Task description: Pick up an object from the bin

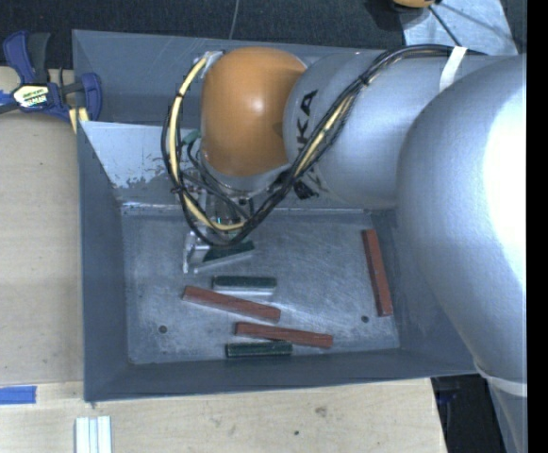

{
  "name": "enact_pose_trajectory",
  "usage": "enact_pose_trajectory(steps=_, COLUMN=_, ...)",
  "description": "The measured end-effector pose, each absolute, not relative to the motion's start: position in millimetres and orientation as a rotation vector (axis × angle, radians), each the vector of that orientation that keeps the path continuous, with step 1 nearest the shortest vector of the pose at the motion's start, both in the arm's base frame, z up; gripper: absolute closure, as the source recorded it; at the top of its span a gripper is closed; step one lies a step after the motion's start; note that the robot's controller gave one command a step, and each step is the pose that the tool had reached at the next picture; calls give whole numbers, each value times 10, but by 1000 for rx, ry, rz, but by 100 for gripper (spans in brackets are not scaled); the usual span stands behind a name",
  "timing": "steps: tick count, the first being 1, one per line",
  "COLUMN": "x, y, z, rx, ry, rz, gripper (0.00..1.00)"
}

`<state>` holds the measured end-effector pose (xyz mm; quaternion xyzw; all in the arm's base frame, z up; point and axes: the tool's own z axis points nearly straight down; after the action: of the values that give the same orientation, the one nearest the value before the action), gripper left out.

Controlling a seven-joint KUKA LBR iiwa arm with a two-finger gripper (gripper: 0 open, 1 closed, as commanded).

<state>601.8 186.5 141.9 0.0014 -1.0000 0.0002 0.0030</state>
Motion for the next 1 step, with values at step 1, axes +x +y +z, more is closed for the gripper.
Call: enact_pose_trajectory(steps=1, x=6040, y=1857, z=1469, rx=0, ry=-3144, rz=-2, gripper=0)
